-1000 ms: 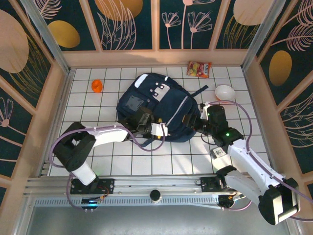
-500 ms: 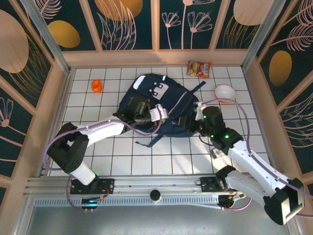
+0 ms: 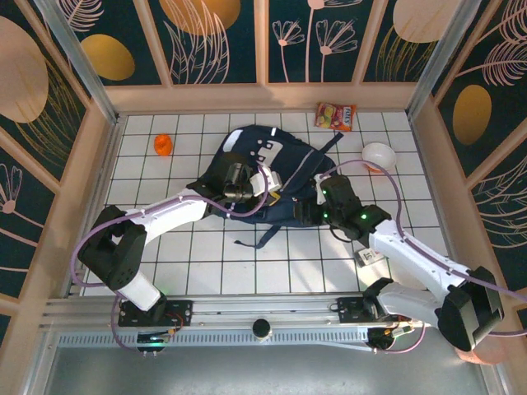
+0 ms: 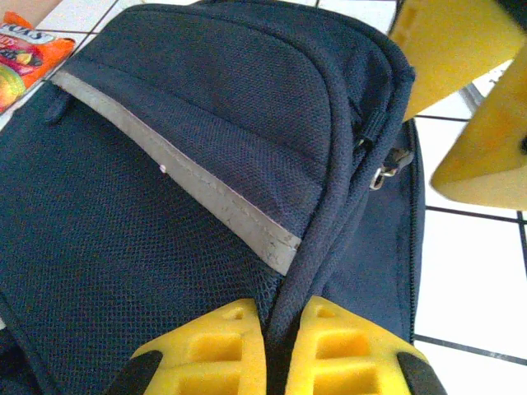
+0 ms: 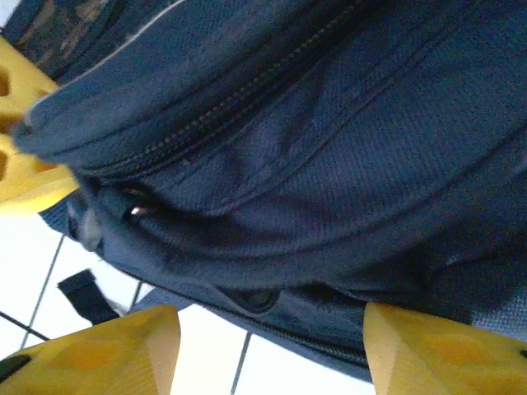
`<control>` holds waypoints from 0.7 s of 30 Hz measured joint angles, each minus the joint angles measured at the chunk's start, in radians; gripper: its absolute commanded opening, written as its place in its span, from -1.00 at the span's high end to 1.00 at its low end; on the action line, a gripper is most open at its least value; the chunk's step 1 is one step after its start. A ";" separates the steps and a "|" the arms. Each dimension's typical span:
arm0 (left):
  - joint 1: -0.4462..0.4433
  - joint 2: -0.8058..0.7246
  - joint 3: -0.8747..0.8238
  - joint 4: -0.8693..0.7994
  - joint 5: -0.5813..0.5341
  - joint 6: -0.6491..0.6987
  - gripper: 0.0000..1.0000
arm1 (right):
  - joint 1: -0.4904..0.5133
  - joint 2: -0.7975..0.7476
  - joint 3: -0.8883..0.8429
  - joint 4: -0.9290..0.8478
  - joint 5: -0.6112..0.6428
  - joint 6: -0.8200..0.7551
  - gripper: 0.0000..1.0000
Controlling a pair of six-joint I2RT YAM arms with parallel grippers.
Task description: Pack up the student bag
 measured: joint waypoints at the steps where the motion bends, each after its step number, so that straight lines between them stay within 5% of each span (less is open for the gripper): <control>1: 0.000 0.000 0.000 0.000 0.004 -0.001 1.00 | -0.003 0.009 0.002 0.008 0.000 -0.010 -0.29; 4: 0.002 0.000 0.000 -0.003 0.010 -0.005 1.00 | -0.004 0.038 0.004 0.034 -0.003 -0.039 -0.24; 12: 0.011 0.000 0.003 -0.011 0.026 -0.005 1.00 | -0.021 0.067 0.035 0.066 -0.068 -0.112 0.32; 16: 0.014 0.000 0.004 -0.013 0.030 -0.006 1.00 | -0.043 0.051 0.035 0.067 -0.120 -0.126 0.05; 21: 0.014 0.000 0.008 -0.013 0.032 -0.019 1.00 | -0.057 0.054 0.043 0.063 -0.156 -0.089 -0.02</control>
